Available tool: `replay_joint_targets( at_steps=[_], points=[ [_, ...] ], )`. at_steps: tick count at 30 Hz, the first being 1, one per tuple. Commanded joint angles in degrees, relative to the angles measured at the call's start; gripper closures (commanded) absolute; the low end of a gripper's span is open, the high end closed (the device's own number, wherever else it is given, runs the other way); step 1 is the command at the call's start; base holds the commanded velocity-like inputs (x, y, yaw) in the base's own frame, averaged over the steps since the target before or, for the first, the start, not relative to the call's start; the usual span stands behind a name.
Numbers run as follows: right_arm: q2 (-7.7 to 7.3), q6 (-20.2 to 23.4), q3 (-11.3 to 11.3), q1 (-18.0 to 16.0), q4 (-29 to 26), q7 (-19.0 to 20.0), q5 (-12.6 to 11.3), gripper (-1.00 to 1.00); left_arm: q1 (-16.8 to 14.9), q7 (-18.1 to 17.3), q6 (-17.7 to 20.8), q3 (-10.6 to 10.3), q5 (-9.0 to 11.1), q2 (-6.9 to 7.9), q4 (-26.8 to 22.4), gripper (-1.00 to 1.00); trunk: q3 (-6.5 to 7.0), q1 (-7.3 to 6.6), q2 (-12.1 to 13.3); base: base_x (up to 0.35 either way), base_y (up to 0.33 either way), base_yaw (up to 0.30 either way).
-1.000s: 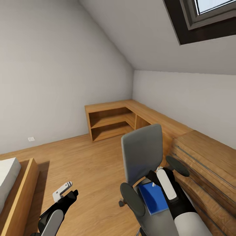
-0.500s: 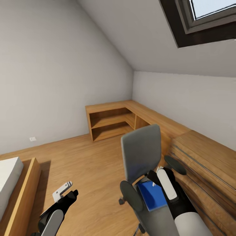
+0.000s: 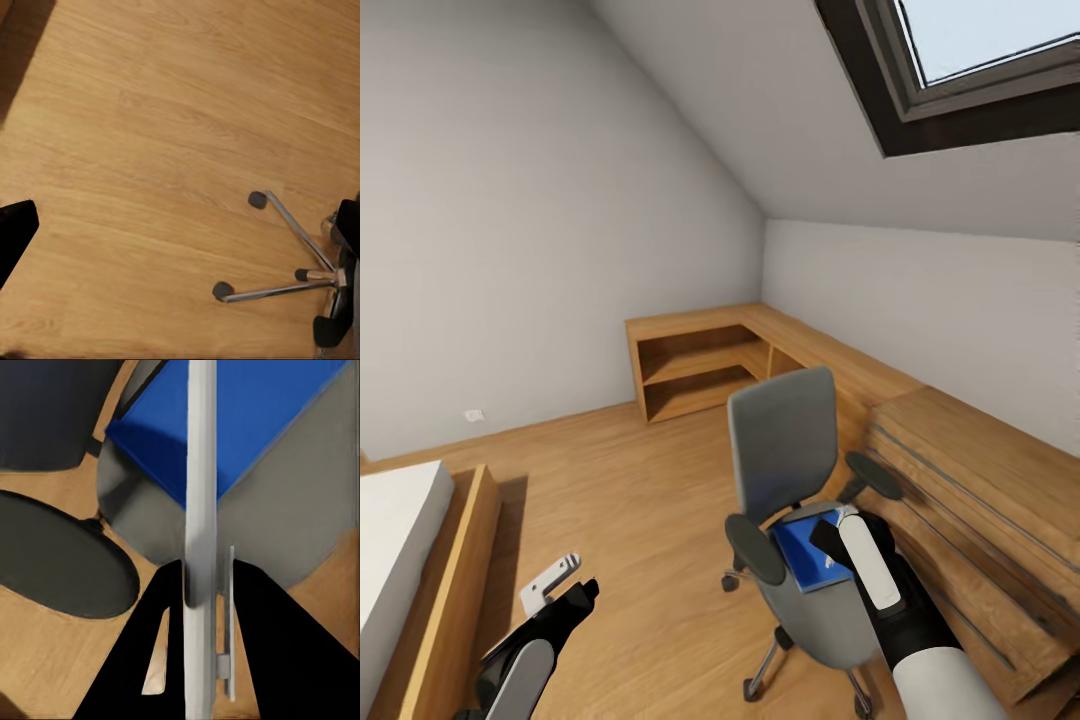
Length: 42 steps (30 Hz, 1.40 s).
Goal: In the bedroom, organize the workspace by keeping the computer under the desk, ensuring the monitor is on the desk, placing the keyboard on the desk next to the monitor, placing the mouse on the desk next to the keyboard, moving the folder from the swivel chair onto the desk next to the mouse, stacking the notebook on top of the folder with the pen on top of the notebook, and positioning the swivel chair next to the desk.
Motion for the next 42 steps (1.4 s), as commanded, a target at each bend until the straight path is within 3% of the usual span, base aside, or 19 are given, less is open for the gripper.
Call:
replay_joint_targets(
  at_steps=[1,17,24,34,37,42],
  points=[
    [0.01,0.02,0.06,-0.05,-0.07,-0.59,-0.55,1.00,-0.05,0.46,0.13,-0.10,0.33,0.07,-0.08,-1.00,0.11,-0.25,0.35,-0.338,0.000,0.000],
    [0.03,-0.21,0.31,-0.05,-0.77,1.97,-0.18,1.00,-0.05,0.46,0.07,-0.10,0.29,0.08,-0.08,-1.00,2.98,-3.77,6.77,-0.338,-0.004,0.000],
    [-0.10,-0.92,0.40,-0.05,-3.76,2.17,0.11,1.00,-0.05,0.46,0.06,-0.10,0.23,0.08,-0.08,-1.00,4.24,-5.30,9.58,-0.334,-0.057,0.000],
    [-0.44,-2.52,0.42,0.02,-6.03,2.33,0.80,1.00,-0.05,0.46,-0.10,-0.02,0.23,0.16,-0.08,-1.00,6.03,-7.50,13.59,-0.069,-0.014,0.000],
    [-0.57,-5.17,0.53,0.03,-6.11,2.61,4.14,1.00,-0.05,0.46,-0.11,-0.02,0.23,0.16,-0.08,-1.00,6.57,-8.16,14.79,-0.004,-0.001,0.000],
    [-0.53,-6.84,1.01,0.18,-6.22,3.69,12.52,1.00,-0.05,0.51,-0.11,-0.02,0.23,0.16,-0.08,-1.00,7.47,-9.26,16.80,-0.001,0.000,0.000]
  ],
)
